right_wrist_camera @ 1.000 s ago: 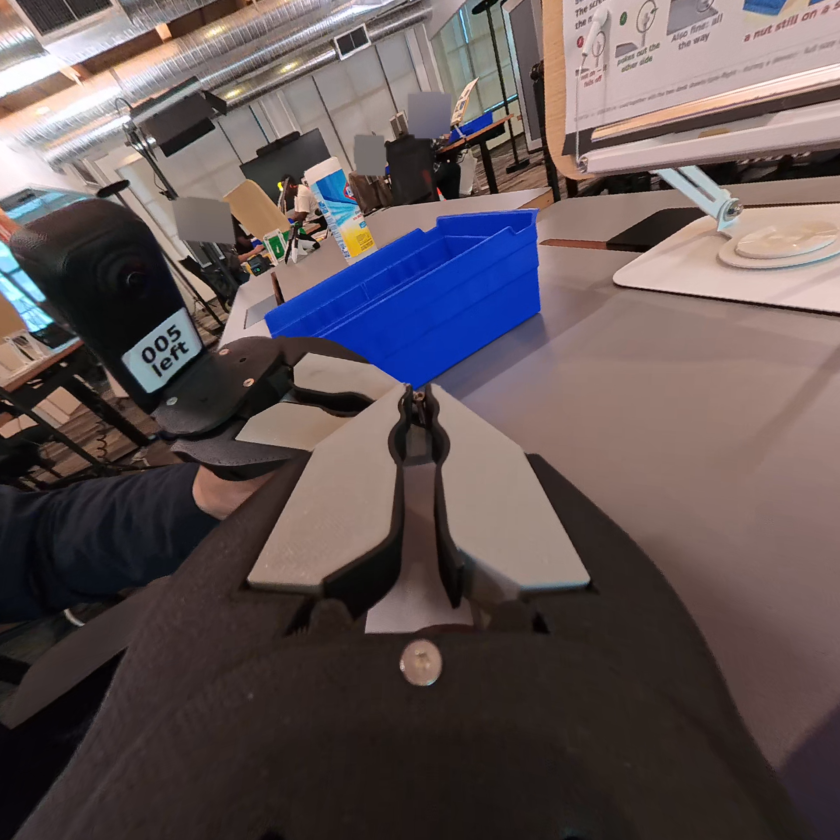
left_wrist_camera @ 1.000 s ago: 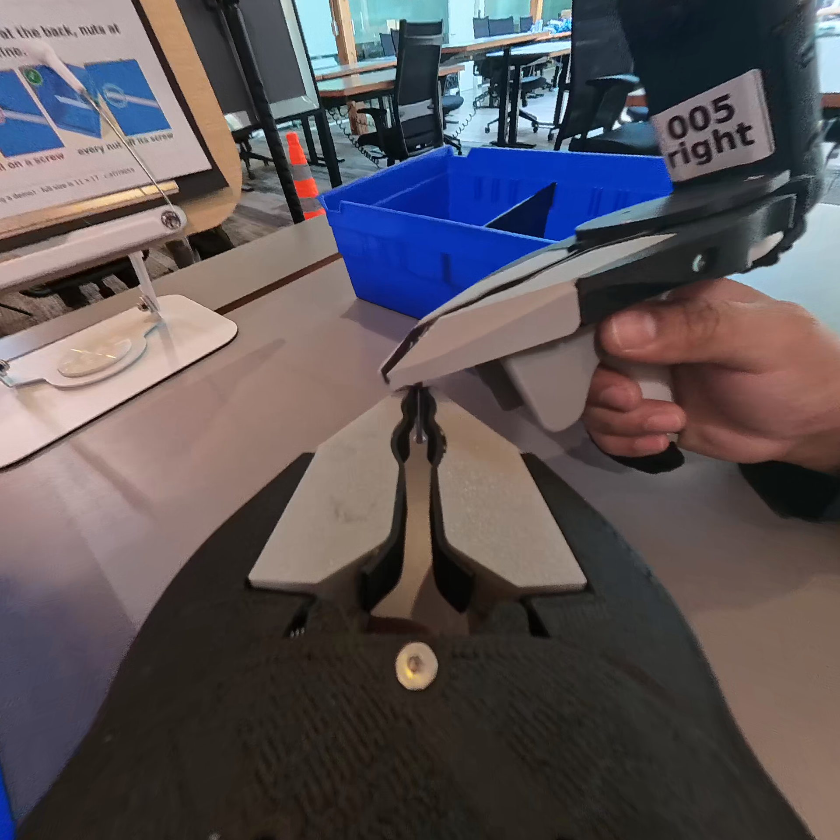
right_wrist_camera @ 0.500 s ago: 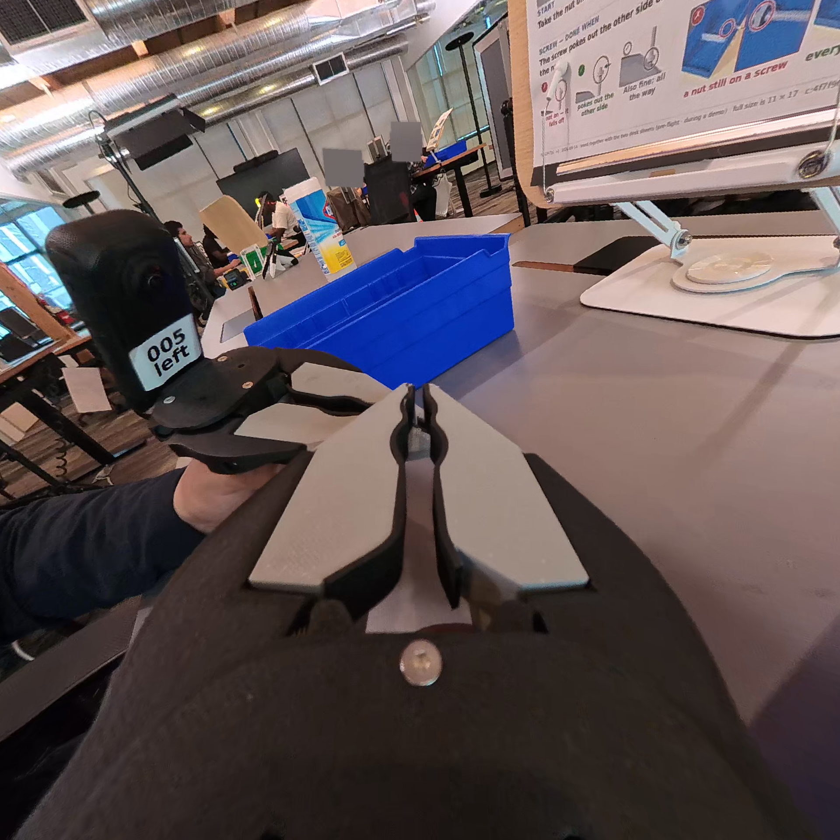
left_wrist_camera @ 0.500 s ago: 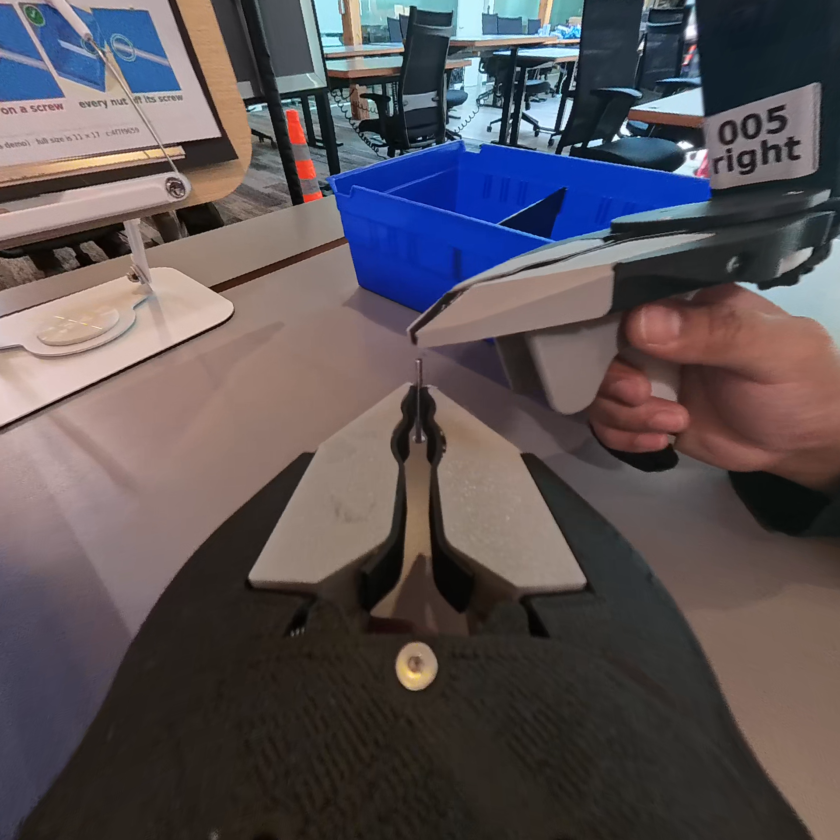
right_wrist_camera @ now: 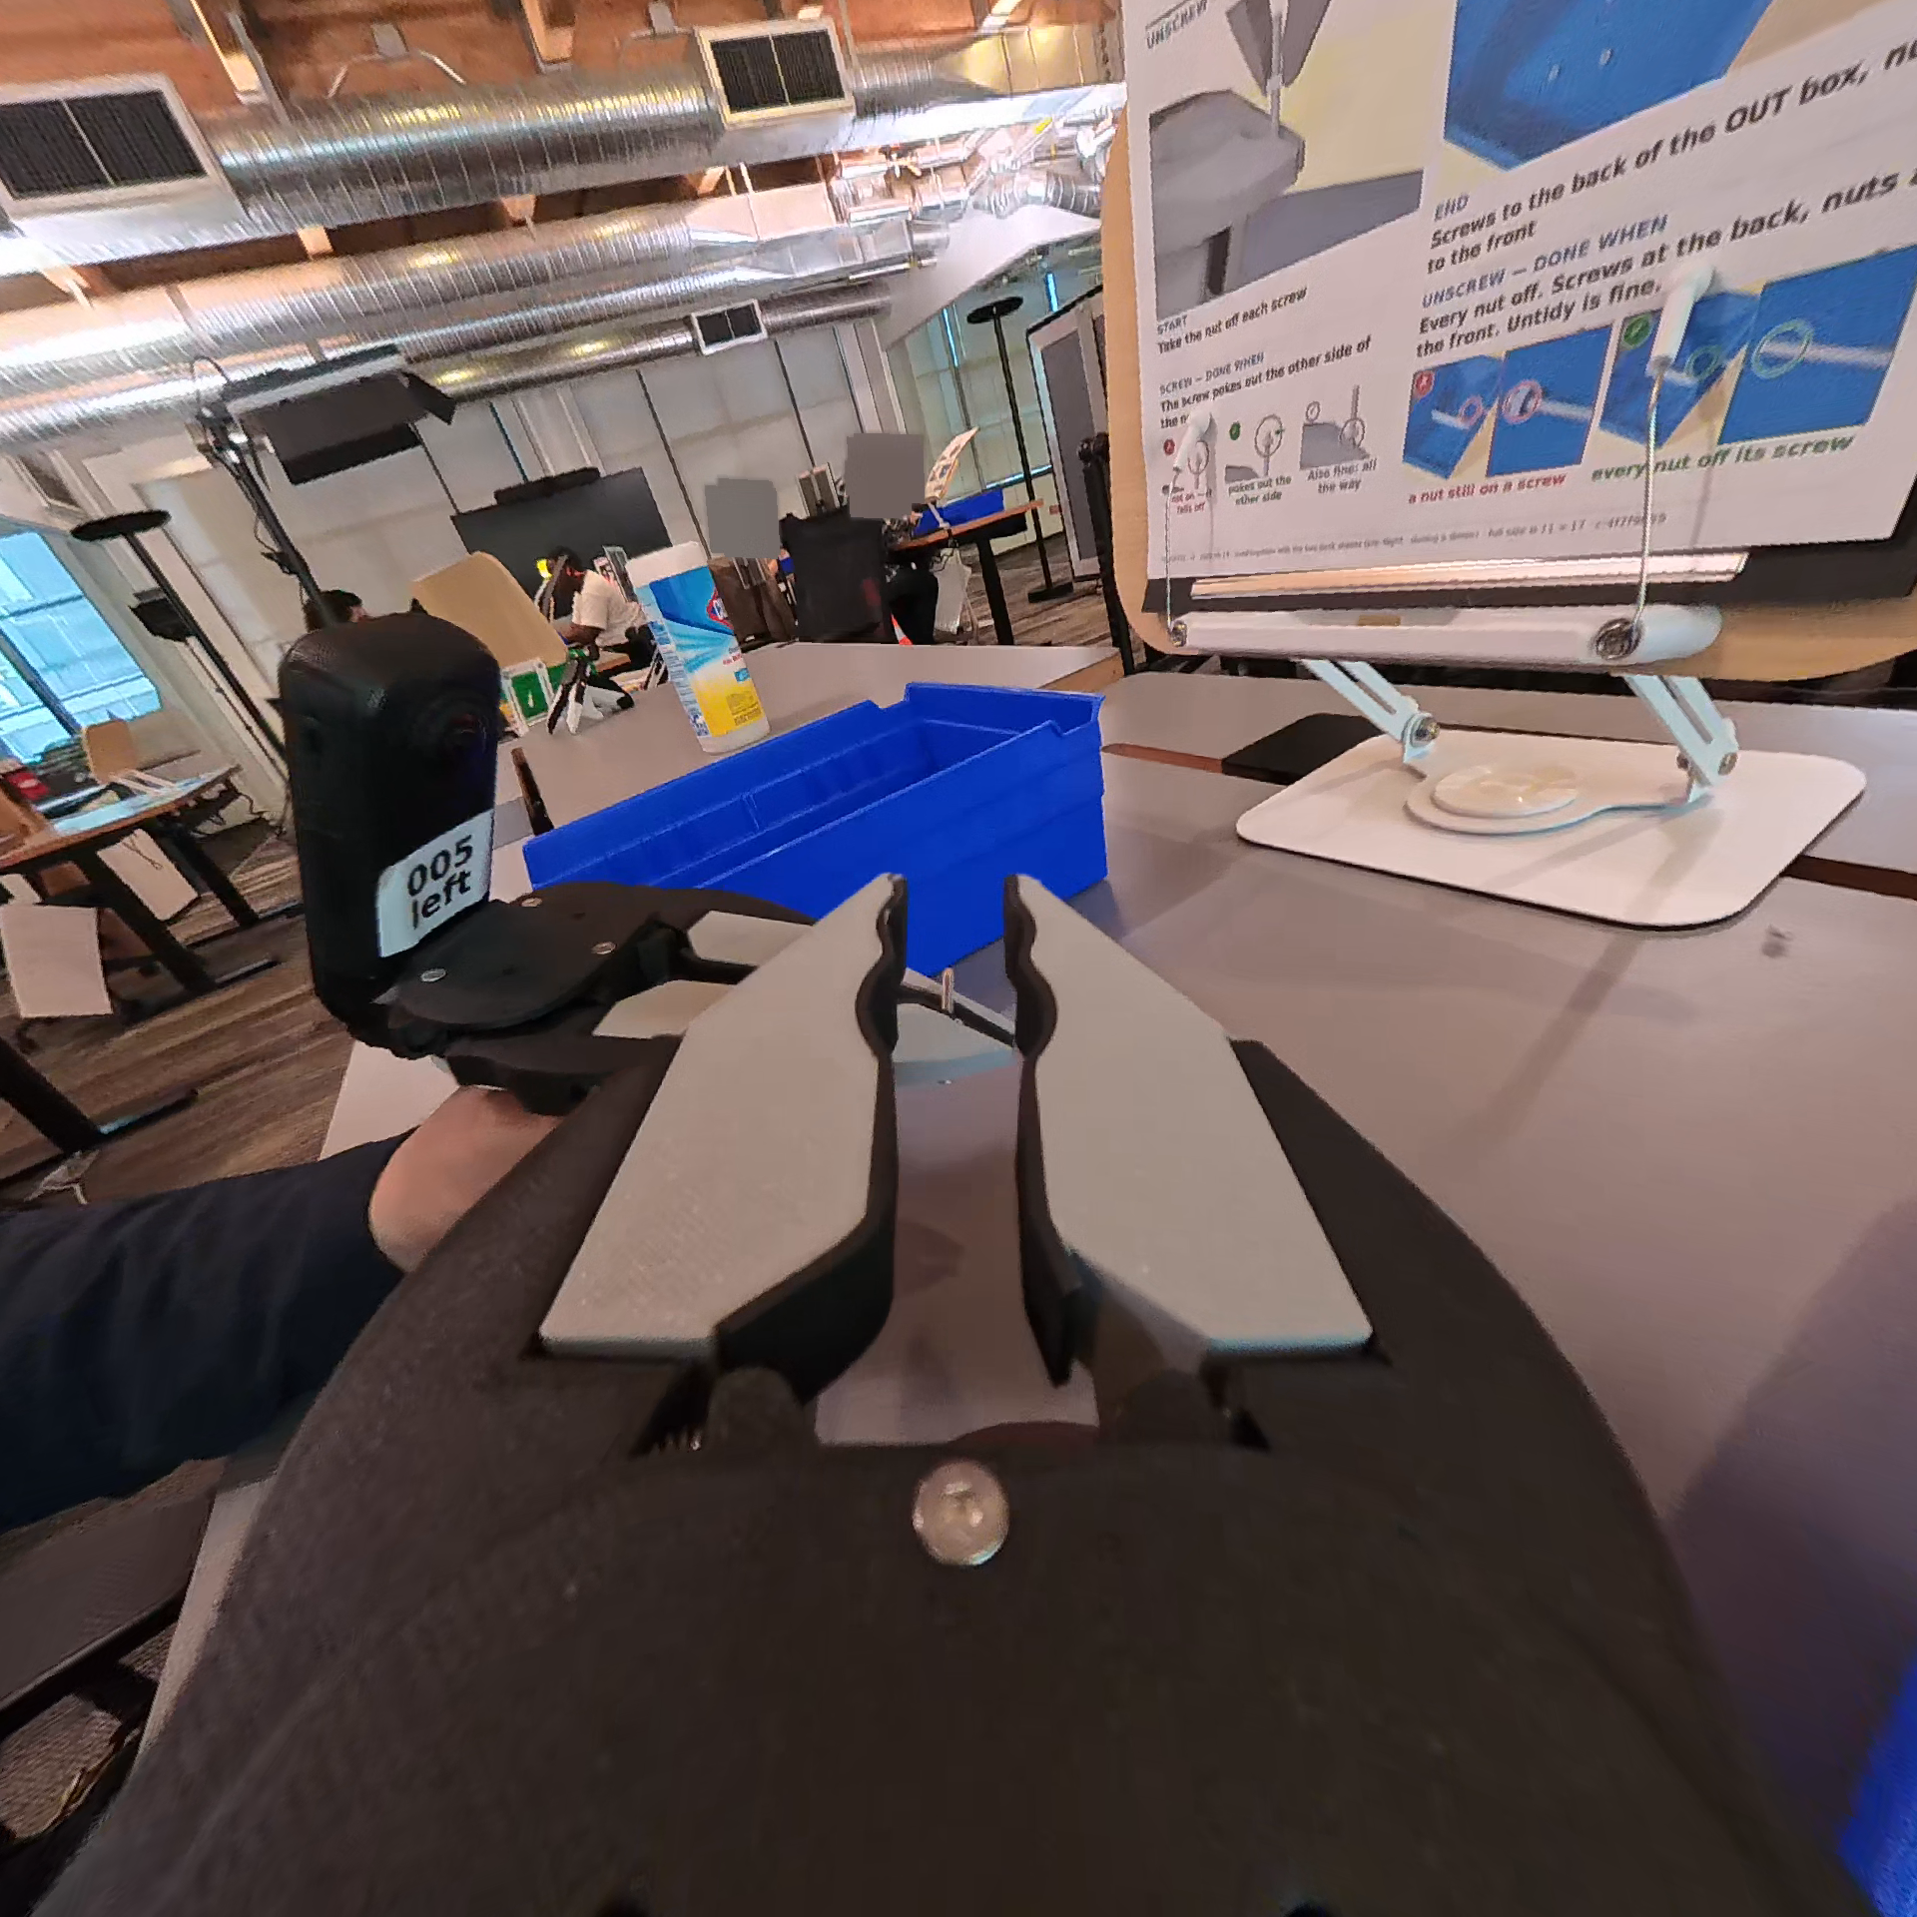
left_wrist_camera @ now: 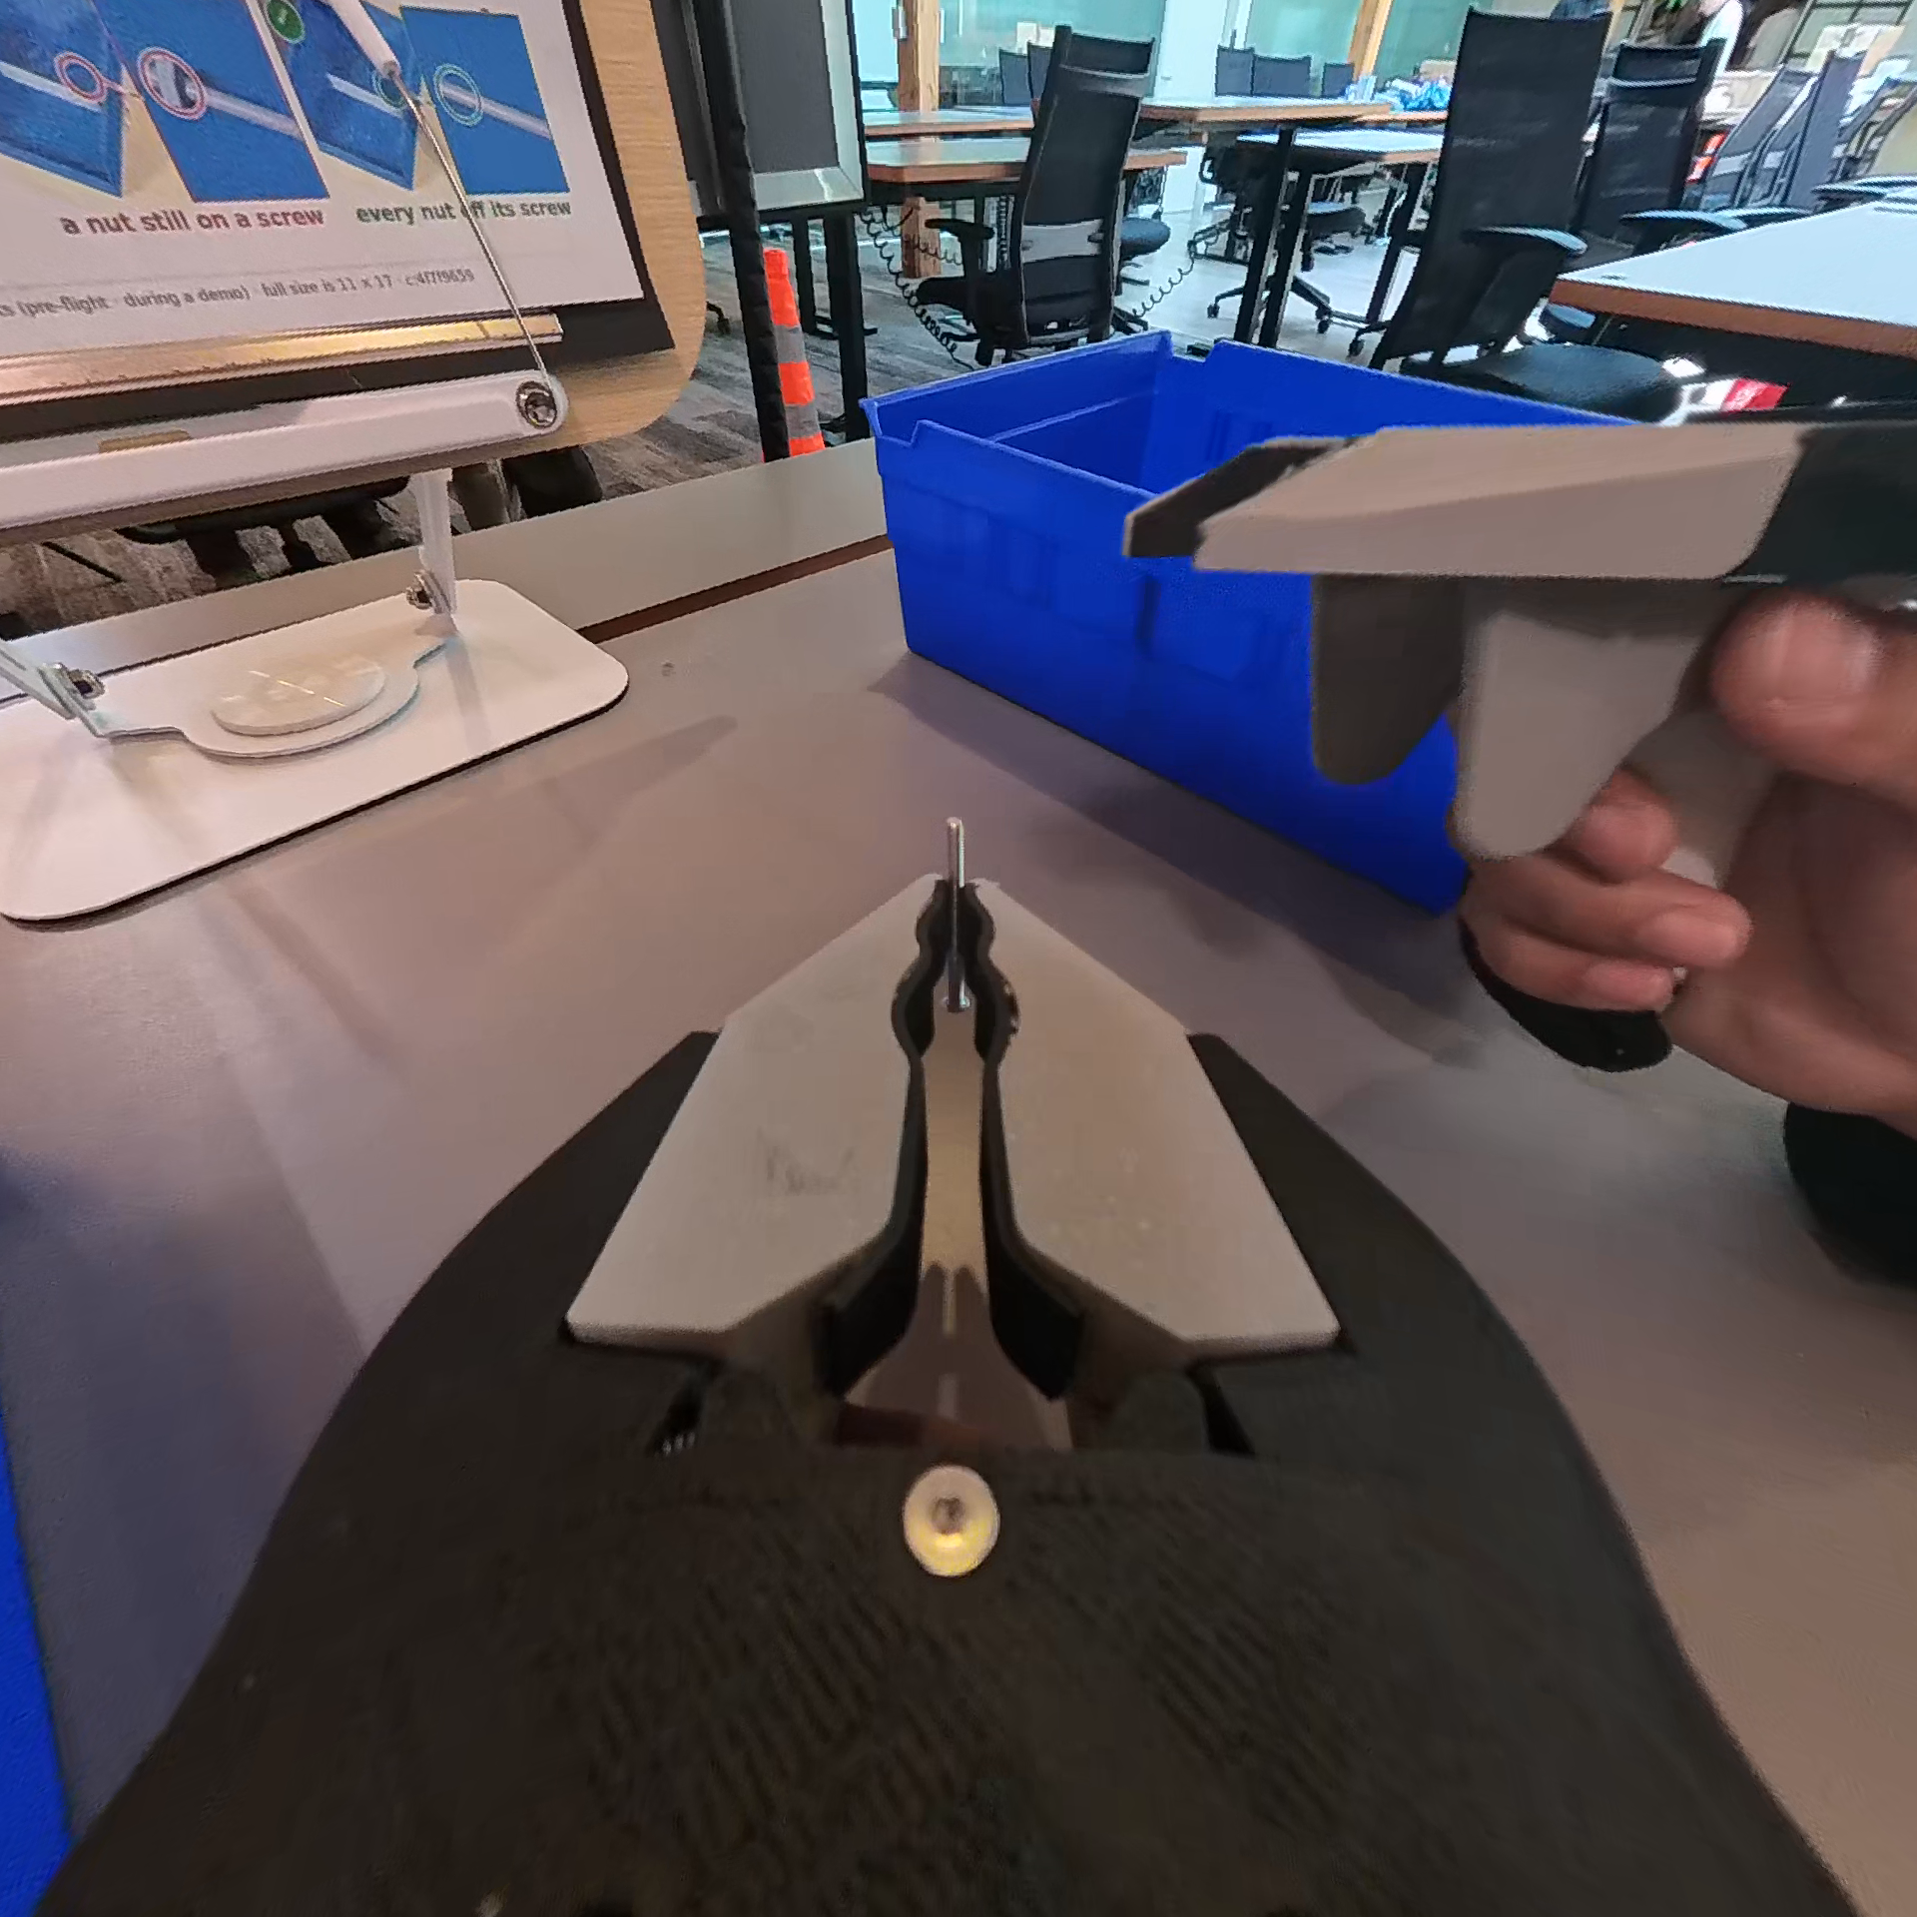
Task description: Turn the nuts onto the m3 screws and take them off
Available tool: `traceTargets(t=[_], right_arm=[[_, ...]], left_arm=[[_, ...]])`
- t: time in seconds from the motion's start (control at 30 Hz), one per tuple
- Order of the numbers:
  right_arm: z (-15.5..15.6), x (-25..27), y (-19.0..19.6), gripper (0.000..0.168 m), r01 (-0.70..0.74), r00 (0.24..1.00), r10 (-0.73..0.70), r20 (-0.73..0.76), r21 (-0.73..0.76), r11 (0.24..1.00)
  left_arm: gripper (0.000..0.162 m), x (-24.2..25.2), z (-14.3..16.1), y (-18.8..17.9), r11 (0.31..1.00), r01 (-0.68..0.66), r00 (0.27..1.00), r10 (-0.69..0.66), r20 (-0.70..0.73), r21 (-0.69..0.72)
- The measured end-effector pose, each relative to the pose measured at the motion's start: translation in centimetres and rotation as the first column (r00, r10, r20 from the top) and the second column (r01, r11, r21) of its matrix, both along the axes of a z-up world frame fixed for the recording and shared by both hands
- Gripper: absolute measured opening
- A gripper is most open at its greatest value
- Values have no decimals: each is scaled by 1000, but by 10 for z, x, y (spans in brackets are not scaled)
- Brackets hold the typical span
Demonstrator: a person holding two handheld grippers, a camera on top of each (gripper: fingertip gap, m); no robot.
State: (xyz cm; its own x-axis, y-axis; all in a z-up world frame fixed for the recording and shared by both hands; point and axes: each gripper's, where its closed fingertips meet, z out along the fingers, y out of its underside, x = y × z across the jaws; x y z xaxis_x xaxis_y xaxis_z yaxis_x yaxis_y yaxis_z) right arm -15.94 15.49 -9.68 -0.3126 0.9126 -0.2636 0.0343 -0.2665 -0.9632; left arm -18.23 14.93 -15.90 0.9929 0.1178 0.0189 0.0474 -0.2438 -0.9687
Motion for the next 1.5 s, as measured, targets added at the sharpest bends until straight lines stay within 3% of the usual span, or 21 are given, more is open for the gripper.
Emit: traceTargets(t=[1.0, 1.17, 1.33, 1.4, 1.5], right_arm=[[-27, -11, 0, 22, 11, 994, -19, 109, 70, 998], [-40, -16, -1, 29, 39, 986, -63, 154, 155, 987], [-60, -26, 12, 63, 123, 963, -164, 215, 194, 973], [-66, -28, 17, 65, 152, 953, -197, 229, 198, 968], [-72, -29, 20, 55, 151, 950, -203, 235, 222, 963]], left_arm=[[0, -3, -5, 0, 1000, -8, 1000, 8, 4, -20], [0, -4, -4, 0, 1000, -15, 1000, 15, 5, -16], [0, -7, -2, -1, 1000, -29, 1000, 29, 0, -11], [0, -7, -1, -2, 1000, -28, 1000, 28, 8, -7], [0, -11, 1, -3, 999, -39, 999, 39, 6, -1]])
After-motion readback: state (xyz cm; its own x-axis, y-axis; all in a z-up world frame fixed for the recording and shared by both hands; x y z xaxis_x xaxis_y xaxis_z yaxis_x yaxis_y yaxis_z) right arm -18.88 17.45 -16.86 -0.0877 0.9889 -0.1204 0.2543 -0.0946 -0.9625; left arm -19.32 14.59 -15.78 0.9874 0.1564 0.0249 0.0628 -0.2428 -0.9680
